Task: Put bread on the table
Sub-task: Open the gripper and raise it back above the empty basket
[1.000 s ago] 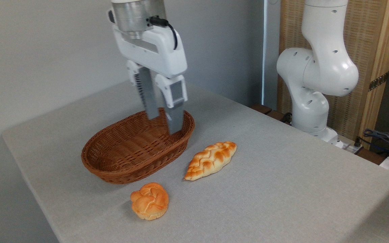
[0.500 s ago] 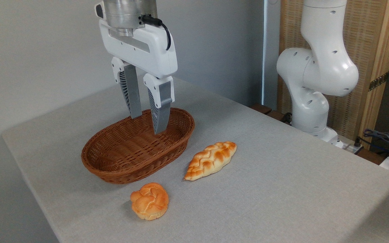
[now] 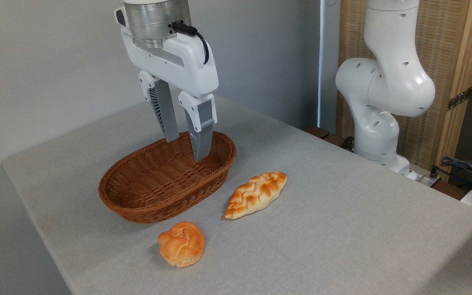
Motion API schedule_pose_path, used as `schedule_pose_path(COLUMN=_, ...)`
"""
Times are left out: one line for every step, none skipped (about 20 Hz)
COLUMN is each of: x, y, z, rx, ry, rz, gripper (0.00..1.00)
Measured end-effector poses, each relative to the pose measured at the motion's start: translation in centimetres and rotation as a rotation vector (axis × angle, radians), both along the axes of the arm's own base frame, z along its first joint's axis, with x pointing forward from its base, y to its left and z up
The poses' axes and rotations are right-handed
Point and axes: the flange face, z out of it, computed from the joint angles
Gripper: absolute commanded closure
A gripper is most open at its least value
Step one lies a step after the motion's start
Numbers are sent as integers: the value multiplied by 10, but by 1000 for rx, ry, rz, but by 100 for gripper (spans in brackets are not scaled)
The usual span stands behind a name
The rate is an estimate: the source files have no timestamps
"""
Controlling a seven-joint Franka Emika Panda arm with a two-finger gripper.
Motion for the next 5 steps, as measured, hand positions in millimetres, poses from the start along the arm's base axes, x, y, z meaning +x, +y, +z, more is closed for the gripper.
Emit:
schedule_pose_path(x=0, y=0, z=0, rx=0, ry=2, rz=0, gripper=0)
schedule_pose_path(x=0, y=0, z=0, rx=0, ry=3, rz=0, gripper=0)
schedule_pose_path(x=0, y=0, z=0, rx=0, ry=3, rz=0, gripper=0)
schedule_pose_path(x=0, y=0, z=0, rx=0, ry=3, rz=0, gripper=0)
schedule_pose_path(x=0, y=0, z=0, rx=0, ry=3, rz=0, gripper=0)
